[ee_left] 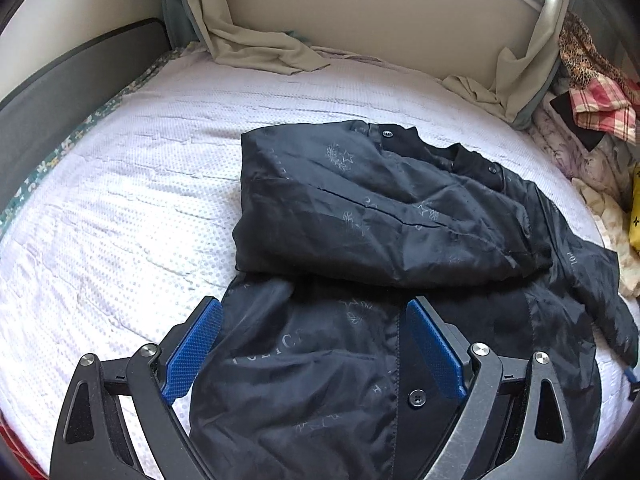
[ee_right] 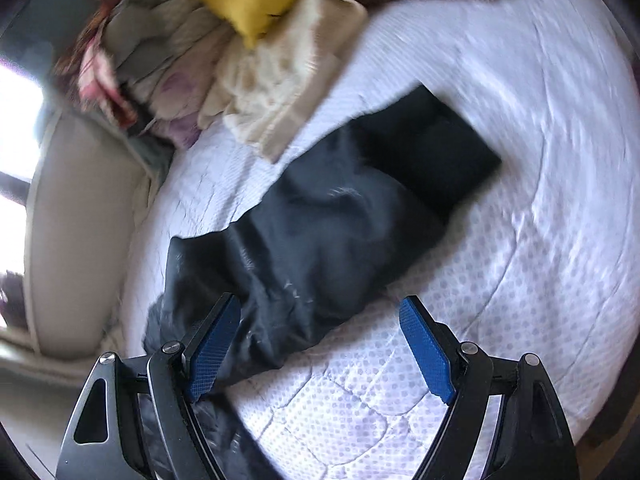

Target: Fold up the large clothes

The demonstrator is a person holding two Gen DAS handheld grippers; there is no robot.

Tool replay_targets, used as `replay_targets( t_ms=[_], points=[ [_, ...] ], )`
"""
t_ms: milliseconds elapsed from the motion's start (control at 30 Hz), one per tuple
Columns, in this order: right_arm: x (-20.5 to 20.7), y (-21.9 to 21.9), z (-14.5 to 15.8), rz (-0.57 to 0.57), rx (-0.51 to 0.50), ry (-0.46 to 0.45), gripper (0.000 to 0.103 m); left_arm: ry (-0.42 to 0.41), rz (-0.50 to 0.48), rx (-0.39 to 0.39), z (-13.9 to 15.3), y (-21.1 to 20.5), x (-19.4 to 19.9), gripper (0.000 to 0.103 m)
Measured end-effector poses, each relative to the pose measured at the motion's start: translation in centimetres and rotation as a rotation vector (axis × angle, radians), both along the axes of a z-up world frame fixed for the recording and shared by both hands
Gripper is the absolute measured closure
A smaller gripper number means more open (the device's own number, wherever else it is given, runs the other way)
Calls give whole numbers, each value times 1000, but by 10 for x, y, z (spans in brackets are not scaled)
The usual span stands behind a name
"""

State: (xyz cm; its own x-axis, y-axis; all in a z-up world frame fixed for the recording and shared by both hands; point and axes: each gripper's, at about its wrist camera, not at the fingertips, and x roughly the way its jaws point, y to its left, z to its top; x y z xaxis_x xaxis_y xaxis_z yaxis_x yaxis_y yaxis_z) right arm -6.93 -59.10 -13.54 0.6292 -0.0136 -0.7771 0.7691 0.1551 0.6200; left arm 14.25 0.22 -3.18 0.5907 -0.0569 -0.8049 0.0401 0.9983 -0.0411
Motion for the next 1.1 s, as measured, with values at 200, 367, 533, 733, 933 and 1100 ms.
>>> replay_targets(
  t_ms=[200,367,533,733,933,1100],
  points=[
    [2,-9,-24,-112,11,-9,24,0,8,-7,1,3,0,8],
    [10,-11,-24,-124,-63,25,51,-8,10,-8,3,4,1,8],
    [25,-15,-16,-84,-112,57,91,-26,16,-3,8,5,2,8],
    [56,36,76,78,-519,61,94,-80,25,18,21,7,0,9],
    [111,159,160,354,-991,-13,94,-100,22,30,25,5,-3,9],
    [158,275,168,694,-1154,-101,95,-87,26,22,22,7,-2,9]
  ],
)
